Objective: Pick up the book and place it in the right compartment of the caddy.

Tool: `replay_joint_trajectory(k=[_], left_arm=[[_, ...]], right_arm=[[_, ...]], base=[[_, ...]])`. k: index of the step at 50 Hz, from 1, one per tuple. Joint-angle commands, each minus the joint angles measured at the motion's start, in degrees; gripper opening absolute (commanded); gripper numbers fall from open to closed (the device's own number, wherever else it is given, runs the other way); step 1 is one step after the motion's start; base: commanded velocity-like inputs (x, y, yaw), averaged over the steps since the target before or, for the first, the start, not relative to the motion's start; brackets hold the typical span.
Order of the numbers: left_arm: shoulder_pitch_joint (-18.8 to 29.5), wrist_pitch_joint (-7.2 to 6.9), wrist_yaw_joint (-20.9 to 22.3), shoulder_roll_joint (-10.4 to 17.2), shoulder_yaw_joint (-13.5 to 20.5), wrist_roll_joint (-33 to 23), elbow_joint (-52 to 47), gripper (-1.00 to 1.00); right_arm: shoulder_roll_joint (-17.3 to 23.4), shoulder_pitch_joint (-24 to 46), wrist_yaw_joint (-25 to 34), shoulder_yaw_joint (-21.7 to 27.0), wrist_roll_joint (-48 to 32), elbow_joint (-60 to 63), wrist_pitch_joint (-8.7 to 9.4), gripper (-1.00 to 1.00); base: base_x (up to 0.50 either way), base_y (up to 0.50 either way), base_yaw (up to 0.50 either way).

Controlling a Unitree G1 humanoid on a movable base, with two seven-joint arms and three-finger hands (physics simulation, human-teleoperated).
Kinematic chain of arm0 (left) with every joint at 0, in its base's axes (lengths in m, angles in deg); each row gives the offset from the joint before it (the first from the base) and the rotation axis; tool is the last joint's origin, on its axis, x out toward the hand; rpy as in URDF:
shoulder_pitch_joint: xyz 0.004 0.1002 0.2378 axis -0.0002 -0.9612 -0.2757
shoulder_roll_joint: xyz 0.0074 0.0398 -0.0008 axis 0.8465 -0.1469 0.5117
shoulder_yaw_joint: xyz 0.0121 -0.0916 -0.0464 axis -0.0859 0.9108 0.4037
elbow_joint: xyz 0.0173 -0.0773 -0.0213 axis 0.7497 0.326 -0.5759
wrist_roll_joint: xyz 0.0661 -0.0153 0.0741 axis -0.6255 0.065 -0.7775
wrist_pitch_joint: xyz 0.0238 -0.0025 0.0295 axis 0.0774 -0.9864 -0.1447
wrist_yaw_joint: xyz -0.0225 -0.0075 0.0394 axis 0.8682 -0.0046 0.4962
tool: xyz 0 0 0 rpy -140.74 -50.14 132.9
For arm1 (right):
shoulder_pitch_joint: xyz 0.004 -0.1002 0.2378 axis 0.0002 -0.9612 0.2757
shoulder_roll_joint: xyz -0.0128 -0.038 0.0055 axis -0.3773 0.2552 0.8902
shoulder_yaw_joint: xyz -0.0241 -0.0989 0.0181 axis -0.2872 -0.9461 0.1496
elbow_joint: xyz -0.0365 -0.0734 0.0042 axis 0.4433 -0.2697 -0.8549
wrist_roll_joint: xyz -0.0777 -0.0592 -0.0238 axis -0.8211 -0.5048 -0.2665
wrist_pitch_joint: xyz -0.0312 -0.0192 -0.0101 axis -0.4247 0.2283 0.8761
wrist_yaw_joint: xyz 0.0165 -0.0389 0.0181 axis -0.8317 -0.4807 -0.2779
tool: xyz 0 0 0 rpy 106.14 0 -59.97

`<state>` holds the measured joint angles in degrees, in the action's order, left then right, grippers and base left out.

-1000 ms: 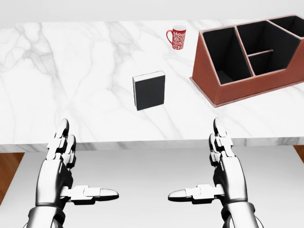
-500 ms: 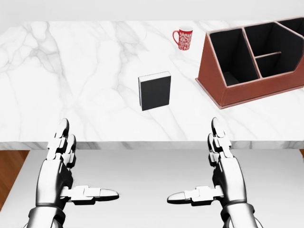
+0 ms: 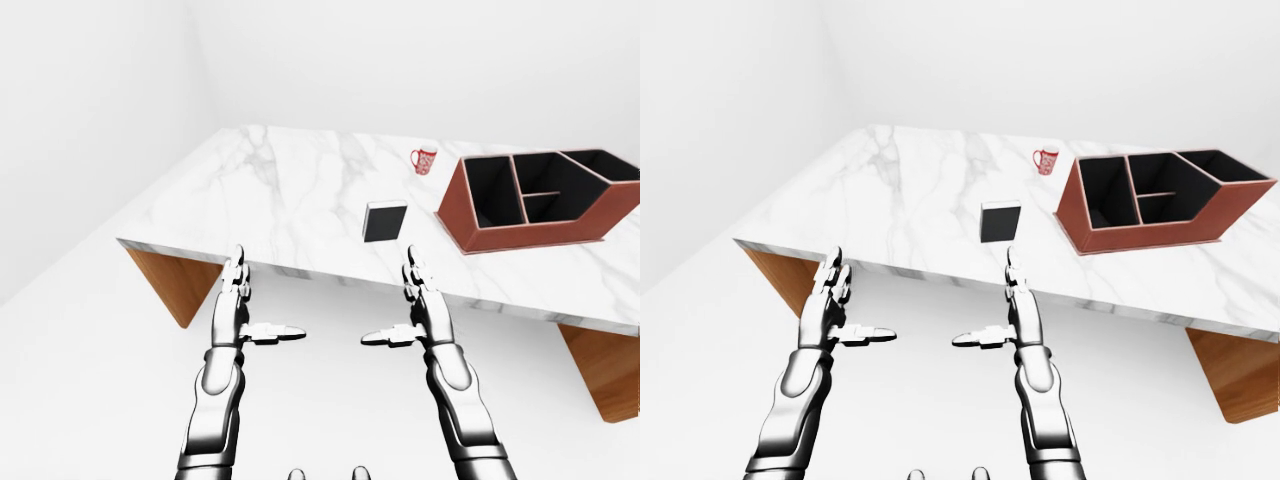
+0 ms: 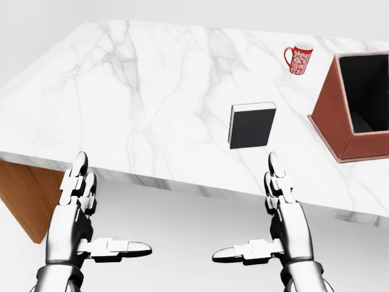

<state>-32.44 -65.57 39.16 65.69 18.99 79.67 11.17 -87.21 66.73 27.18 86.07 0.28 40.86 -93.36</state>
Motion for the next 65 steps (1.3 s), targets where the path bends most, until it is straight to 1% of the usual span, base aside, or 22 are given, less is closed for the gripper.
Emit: replay_joint_trajectory(k=[1, 3, 5, 7, 9, 12, 14, 20, 21, 22, 25, 29, 32, 39, 40, 42, 45, 49, 53, 55, 65], left_arm=[[0.26, 0.08, -0.22, 0.02, 0.06, -0.11, 0.44, 1.00], [0.49, 0.44, -0.22, 0.08, 0.15, -0.08, 0.99, 1.00], [0.37, 0.09, -0.31, 0.03, 0.03, -0.18, 0.55, 1.00], [0.40, 0.22, -0.30, 0.06, 0.09, -0.15, 0.69, 1.00], [0.41, 0.01, -0.33, 0.07, 0.11, -0.14, 0.46, 1.00], [0.38, 0.48, -0.27, 0.08, 0.14, -0.10, 0.92, 1.00], [0.31, 0.56, -0.26, 0.11, 0.18, -0.09, 0.87, 1.00], [-0.12, 0.17, -0.48, 0.06, 0.18, -0.21, -0.34, 1.00], [-0.08, 0.49, -0.45, 0.07, 0.27, -0.13, -0.03, 1.00], [-0.11, 0.39, -0.45, 0.06, 0.23, -0.13, -0.16, 1.00], [0.00, 0.89, -0.35, 0.12, 0.29, -0.14, 0.51, 1.00], [-0.05, 0.67, -0.32, 0.11, 0.25, -0.15, 0.19, 1.00], [-0.08, 1.00, -0.24, 0.15, 0.30, -0.20, 0.52, 1.00], [-0.15, 1.03, -0.18, 0.11, 0.26, -0.19, 0.49, 1.00], [-0.08, 1.23, -0.16, 0.12, 0.26, -0.19, 0.80, 1.00], [0.03, 1.35, -0.06, 0.17, 0.33, -0.11, 1.04, 1.00], [0.05, 1.16, -0.10, 0.16, 0.33, -0.12, 0.88, 1.00], [0.20, 1.53, -0.08, 0.18, 0.36, -0.10, 1.42, 1.00], [0.02, 1.29, -0.08, 0.14, 0.30, -0.10, 0.98, 1.00], [-0.09, 1.44, -0.08, 0.11, 0.25, -0.12, 1.02, 1.00], [-0.06, 1.14, -0.05, 0.10, 0.22, -0.09, 0.77, 1.00]], right_arm=[[-0.02, 0.23, -0.34, -0.04, -0.20, -0.70, 0.00, 1.00], [-0.02, 0.15, -0.27, -0.06, -0.12, -0.45, 0.00, 1.00], [0.00, 0.27, -0.27, 0.00, -0.07, -0.74, 0.00, 1.00], [-0.01, 0.35, -0.45, 0.04, -0.15, -0.45, 0.00, 1.00], [0.00, 0.24, -0.31, -0.01, -0.04, -0.37, 0.00, 1.00], [0.04, 0.61, -0.91, 0.09, -0.58, -1.49, 0.00, 1.00], [0.10, 0.74, -1.41, 0.10, -1.16, -1.86, 0.00, 1.00], [0.08, 0.64, -1.14, -0.04, -0.94, -1.98, 0.00, 1.00], [0.06, 0.61, -1.11, -0.06, -0.94, -1.99, 0.00, 1.00], [0.03, 0.56, -1.05, -0.05, -0.83, -1.74, 0.00, 1.00], [0.05, 0.52, -0.69, 0.09, -0.29, -1.30, 0.00, 1.00], [-0.05, 0.20, -0.38, -0.20, -0.18, -0.57, 0.00, 1.00], [-0.14, 0.34, -0.06, -0.14, 0.39, -0.82, 0.00, 1.00], [-0.16, 0.09, 0.28, -0.10, 1.12, -0.11, 0.00, 1.00], [-0.07, 0.10, 0.11, -0.19, 0.66, 0.00, 0.00, 1.00], [-0.10, 0.28, 0.12, 0.05, 1.07, -0.37, 0.00, 1.00], [-0.08, 0.35, 0.01, 0.05, 0.98, -0.62, 0.00, 1.00], [-0.07, 0.40, 0.00, -0.08, 0.79, -0.78, 0.00, 1.00], [-0.03, 0.38, 0.08, -0.04, 0.80, -1.08, 0.00, 1.00], [-0.06, 0.23, 0.11, -0.09, 0.80, -0.59, 0.00, 1.00], [-0.04, 0.33, 0.10, -0.07, 0.67, -0.68, 0.00, 1.00]], base=[[0.07, 0.02, 0.34], [0.07, 0.02, 0.34], [0.07, 0.02, 0.34], [0.06, 0.02, 0.34], [0.06, 0.02, 0.34], [0.06, 0.02, 0.28], [0.02, 0.01, 0.18], [0.00, 0.00, 0.01], [0.00, 0.00, 0.00], [0.00, 0.00, 0.00], [0.00, 0.00, 0.00], [0.00, 0.00, 0.00], [0.00, 0.00, 0.00], [0.00, 0.00, 0.00], [0.00, 0.00, 0.00], [0.07, -0.19, 0.00], [0.09, -0.24, 0.00], [0.14, -0.39, 0.00], [0.15, -0.40, 0.00], [0.15, -0.40, 0.00], [0.14, -0.40, 0.00]])
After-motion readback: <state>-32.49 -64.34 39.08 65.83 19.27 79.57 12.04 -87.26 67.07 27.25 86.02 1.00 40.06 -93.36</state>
